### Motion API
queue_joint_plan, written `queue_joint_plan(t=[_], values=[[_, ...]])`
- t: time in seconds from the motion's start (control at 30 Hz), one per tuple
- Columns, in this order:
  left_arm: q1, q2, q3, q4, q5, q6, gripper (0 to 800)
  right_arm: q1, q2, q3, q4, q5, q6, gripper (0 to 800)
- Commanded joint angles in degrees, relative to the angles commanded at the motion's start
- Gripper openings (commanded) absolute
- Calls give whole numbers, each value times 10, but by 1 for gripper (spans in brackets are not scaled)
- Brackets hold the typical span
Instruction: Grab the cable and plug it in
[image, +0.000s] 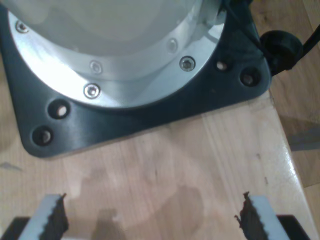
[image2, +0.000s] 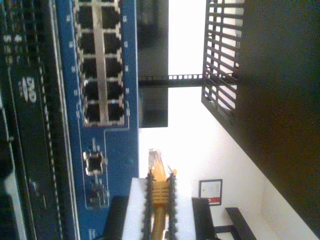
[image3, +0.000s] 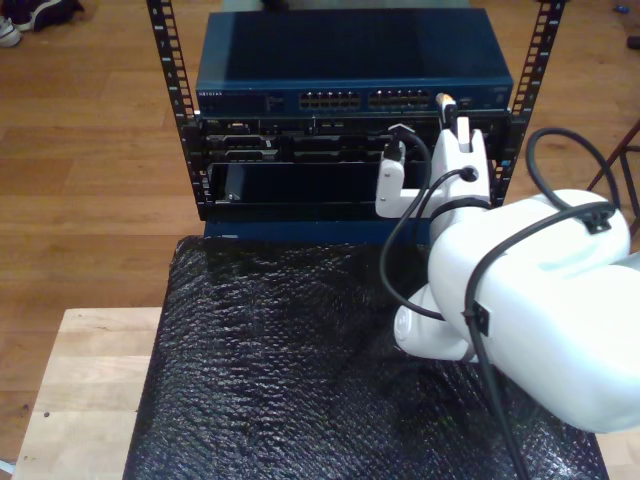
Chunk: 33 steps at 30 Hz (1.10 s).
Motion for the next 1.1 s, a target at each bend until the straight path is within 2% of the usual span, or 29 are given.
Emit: queue_joint_plan(t=[0.1, 0.8, 0.93, 1.1], values=[[0, 0, 0, 0, 0, 0, 800, 4, 7, -15, 25, -4, -1, 0], [0, 0, 0, 0, 0, 0, 800, 16, 35, -59, 37, -4, 2, 0], [0, 0, 0, 0, 0, 0, 800, 17, 43, -72, 60, -4, 2, 0], [0, 0, 0, 0, 0, 0, 800, 17, 47, -74, 63, -2, 2, 0]])
